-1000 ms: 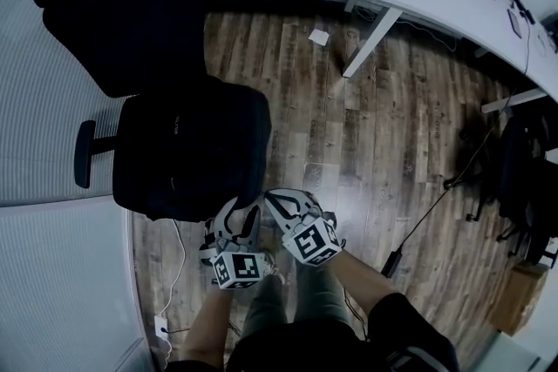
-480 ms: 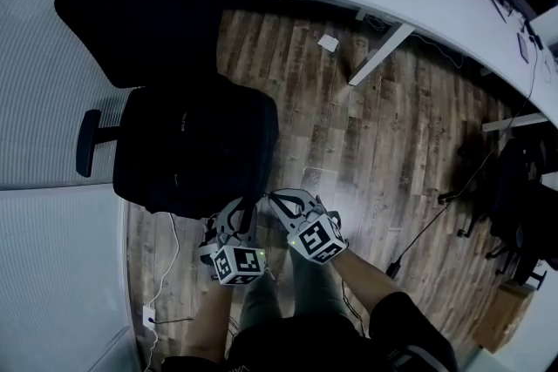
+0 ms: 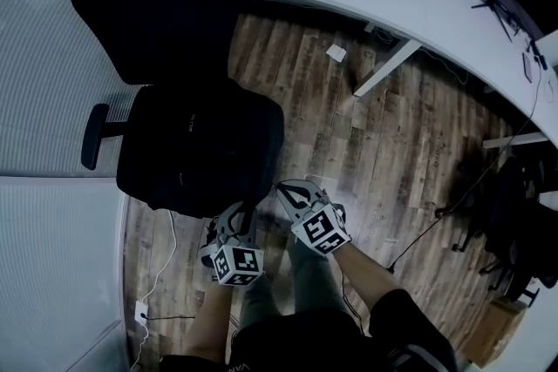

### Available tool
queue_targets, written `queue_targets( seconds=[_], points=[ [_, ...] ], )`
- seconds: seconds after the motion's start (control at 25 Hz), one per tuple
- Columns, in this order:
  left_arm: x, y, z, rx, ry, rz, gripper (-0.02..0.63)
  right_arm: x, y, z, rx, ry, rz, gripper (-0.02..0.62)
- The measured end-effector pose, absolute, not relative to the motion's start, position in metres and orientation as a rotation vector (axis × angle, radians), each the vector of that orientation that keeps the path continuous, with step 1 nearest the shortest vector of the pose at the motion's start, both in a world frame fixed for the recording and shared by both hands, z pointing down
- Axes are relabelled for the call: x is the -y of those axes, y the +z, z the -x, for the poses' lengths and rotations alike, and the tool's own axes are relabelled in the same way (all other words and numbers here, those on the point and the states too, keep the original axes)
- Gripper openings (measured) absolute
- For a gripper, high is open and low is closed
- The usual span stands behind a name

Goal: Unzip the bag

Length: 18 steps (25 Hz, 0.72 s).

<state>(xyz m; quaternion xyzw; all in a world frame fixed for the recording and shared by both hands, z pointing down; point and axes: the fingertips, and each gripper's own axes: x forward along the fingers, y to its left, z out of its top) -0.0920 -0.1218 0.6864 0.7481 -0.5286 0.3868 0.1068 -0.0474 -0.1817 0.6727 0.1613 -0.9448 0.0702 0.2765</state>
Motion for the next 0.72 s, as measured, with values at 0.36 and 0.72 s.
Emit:
queue_targets(
  seconds=[0.36,0.72],
  points=[
    [0.121,0.683,0.093,1.608,1.105,-2.118,0.087,0.226,0.674,0.044,2.505,0.163,-0.435,0.046],
    [0.124,0.683,0.091,1.636,1.104,-2.028,0.084,0.272,0.674,0.042,2.499,0.178,-0.426,0.046]
  ],
)
